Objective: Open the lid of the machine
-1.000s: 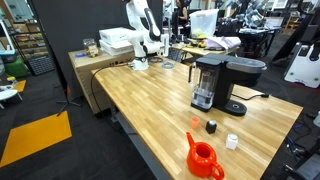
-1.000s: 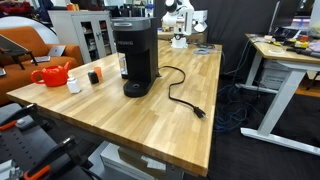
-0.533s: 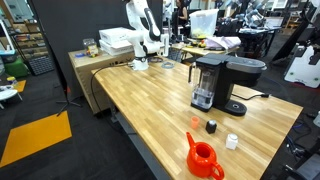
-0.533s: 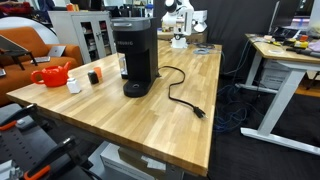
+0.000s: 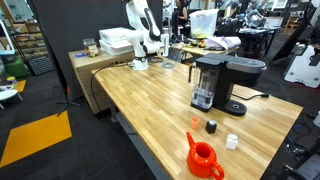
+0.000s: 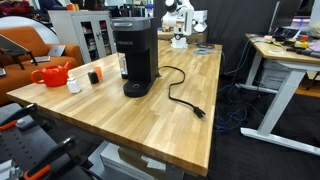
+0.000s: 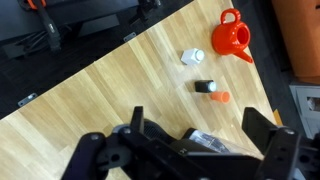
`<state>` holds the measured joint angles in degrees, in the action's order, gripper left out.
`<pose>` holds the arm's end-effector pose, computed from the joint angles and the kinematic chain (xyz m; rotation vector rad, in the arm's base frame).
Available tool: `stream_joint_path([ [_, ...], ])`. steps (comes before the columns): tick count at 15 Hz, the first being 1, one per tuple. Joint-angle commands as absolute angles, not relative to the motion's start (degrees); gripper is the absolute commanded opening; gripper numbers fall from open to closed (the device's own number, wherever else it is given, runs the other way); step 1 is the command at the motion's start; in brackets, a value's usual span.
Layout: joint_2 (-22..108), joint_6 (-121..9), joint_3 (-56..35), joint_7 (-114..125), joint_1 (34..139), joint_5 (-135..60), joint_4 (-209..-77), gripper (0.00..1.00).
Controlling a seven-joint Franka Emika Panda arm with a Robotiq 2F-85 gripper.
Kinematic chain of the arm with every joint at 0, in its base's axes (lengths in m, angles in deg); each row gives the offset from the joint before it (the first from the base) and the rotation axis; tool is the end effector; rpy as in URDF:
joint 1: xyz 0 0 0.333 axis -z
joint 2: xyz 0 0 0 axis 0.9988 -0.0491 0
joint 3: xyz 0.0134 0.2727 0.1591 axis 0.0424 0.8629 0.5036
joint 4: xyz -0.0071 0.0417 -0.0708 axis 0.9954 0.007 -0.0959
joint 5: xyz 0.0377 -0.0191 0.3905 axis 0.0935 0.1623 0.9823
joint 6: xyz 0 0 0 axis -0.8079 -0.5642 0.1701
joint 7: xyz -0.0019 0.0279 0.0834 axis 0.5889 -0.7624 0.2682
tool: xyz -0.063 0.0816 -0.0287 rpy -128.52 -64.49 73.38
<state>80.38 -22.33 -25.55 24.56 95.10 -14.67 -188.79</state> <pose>0.3695 -0.1581 0.4235 -2.5818 0.4002 0.1938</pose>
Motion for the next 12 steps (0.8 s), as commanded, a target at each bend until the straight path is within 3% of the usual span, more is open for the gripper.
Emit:
stream_joint_path([
  [1, 78.48, -20.80, -24.24, 22.13, 95.64, -9.99, -187.27, 1.00],
  [9, 71.50, -25.22, -22.87, 8.02, 97.49, 10.23, -182.37, 1.00],
  [12, 71.91, -24.35, -21.93, 10.66, 97.65, 7.80, -182.96, 1.00],
])
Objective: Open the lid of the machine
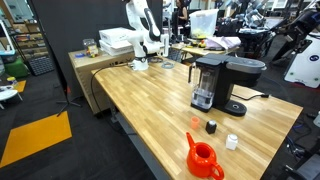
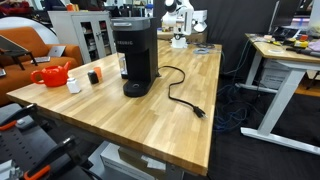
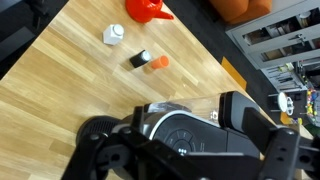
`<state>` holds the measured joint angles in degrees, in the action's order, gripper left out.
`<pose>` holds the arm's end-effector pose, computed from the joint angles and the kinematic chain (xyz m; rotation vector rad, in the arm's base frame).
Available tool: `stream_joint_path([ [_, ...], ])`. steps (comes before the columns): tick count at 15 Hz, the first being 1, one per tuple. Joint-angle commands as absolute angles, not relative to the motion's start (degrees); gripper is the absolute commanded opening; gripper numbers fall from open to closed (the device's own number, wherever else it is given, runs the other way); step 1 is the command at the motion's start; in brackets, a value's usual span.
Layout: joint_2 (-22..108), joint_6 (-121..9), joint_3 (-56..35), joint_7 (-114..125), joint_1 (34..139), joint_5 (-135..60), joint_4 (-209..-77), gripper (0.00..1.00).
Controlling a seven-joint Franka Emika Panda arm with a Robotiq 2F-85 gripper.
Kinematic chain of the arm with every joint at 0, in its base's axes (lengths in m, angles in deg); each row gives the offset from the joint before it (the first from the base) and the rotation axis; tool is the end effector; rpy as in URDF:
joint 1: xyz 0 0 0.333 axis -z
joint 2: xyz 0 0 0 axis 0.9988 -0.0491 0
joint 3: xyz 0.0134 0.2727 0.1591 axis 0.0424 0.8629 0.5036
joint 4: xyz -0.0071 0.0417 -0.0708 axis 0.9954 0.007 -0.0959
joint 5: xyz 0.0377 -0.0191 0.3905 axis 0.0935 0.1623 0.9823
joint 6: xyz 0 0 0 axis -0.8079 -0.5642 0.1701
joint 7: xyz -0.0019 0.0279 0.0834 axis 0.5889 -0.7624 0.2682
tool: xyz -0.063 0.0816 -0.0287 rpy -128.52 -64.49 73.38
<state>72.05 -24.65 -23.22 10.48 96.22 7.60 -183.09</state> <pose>0.4284 -0.1485 0.4253 -2.1935 0.8358 0.1605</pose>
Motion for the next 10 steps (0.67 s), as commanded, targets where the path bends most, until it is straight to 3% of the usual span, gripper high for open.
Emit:
stream_joint_path([
  [1, 71.96, -24.35, -21.78, 10.65, 97.61, 7.79, -182.96, 1.00],
  [10, 73.05, -26.54, -19.19, 10.96, 97.08, 5.91, -183.54, 1.00],
])
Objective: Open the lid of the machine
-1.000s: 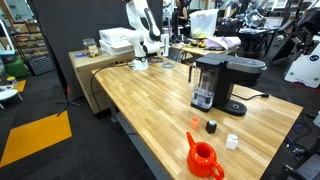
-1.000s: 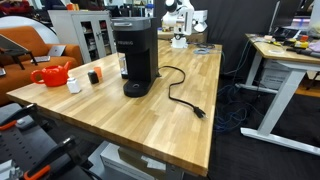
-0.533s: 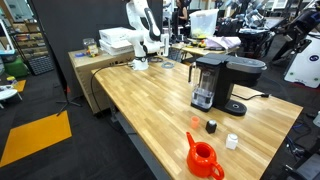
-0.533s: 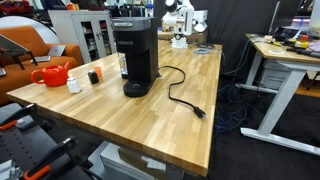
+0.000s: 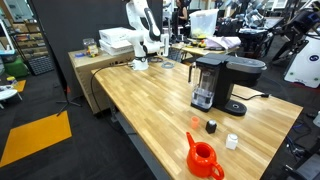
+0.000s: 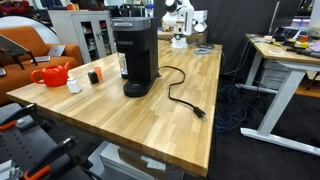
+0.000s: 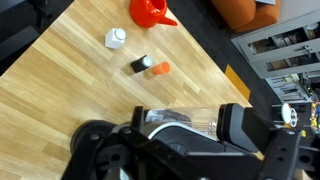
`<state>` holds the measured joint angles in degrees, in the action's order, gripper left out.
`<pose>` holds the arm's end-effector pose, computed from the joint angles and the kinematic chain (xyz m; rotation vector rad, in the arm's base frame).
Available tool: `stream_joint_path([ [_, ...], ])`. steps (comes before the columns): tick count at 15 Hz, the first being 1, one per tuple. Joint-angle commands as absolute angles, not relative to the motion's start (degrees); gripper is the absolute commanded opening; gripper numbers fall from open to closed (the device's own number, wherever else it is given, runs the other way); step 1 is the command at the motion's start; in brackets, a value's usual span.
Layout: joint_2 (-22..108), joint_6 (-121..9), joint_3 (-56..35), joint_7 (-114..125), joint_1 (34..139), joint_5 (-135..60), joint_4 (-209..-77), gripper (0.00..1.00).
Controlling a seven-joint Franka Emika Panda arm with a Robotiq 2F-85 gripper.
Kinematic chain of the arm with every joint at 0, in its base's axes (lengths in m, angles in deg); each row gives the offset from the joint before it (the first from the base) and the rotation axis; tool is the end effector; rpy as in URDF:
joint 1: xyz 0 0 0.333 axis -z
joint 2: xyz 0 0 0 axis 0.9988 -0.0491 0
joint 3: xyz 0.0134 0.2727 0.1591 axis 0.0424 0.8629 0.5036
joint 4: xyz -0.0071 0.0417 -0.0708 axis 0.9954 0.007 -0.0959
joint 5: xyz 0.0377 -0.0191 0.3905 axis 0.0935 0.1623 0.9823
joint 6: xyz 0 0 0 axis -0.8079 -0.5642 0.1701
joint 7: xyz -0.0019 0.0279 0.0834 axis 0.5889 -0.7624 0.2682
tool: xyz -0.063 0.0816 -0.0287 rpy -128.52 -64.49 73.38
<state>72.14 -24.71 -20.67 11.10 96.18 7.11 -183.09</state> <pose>0.4341 -0.1290 0.4262 -2.2346 0.7767 0.1747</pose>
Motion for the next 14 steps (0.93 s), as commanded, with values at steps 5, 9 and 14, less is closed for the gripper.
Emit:
stream_joint_path([
  [5, 72.75, -26.87, -20.40, 10.18, 97.90, 8.72, -183.64, 1.00],
  [9, 69.00, -19.91, -24.96, 13.05, 100.37, 14.19, -182.18, 1.00],
  [14, 69.79, -14.97, -24.67, 13.24, 101.67, 16.17, -184.20, 1.00],
])
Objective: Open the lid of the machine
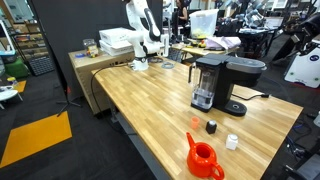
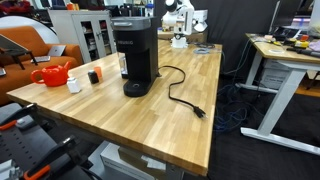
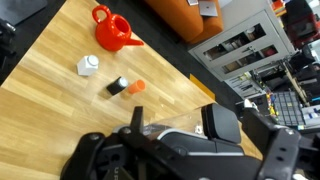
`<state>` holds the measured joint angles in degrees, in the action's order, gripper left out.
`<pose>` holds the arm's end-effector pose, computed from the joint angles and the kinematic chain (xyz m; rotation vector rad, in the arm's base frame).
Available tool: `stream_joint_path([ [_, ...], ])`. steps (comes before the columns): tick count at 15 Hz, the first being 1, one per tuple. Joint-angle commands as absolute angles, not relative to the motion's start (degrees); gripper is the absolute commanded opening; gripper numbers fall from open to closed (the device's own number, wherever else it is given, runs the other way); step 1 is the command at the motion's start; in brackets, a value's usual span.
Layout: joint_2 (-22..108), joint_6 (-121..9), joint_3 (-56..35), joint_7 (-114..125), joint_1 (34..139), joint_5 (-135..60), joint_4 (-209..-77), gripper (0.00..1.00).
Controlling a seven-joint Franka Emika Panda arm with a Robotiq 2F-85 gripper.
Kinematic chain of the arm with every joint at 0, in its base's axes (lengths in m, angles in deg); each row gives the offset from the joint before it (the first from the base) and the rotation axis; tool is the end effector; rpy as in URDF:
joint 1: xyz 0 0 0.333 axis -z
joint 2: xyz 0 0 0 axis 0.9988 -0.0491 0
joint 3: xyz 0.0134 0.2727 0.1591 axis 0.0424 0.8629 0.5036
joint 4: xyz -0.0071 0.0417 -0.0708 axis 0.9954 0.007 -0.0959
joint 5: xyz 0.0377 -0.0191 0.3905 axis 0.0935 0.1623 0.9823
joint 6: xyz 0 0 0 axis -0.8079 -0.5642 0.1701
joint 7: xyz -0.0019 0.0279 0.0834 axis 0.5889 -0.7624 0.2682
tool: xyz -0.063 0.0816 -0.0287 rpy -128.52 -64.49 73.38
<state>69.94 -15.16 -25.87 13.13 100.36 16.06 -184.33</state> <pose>0.4061 -0.1705 0.4072 -1.9449 0.8487 0.2458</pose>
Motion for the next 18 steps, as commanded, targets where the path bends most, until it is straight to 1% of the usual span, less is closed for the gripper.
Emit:
stream_joint_path([
  [1, 69.96, -14.02, -24.61, 13.25, 101.69, 16.61, -184.61, 1.00],
  [9, 69.99, -13.92, -24.47, 13.31, 101.71, 16.76, -184.86, 1.00],
  [18, 68.68, -24.01, -24.82, 12.31, 102.61, 26.95, -187.22, 1.00],
])
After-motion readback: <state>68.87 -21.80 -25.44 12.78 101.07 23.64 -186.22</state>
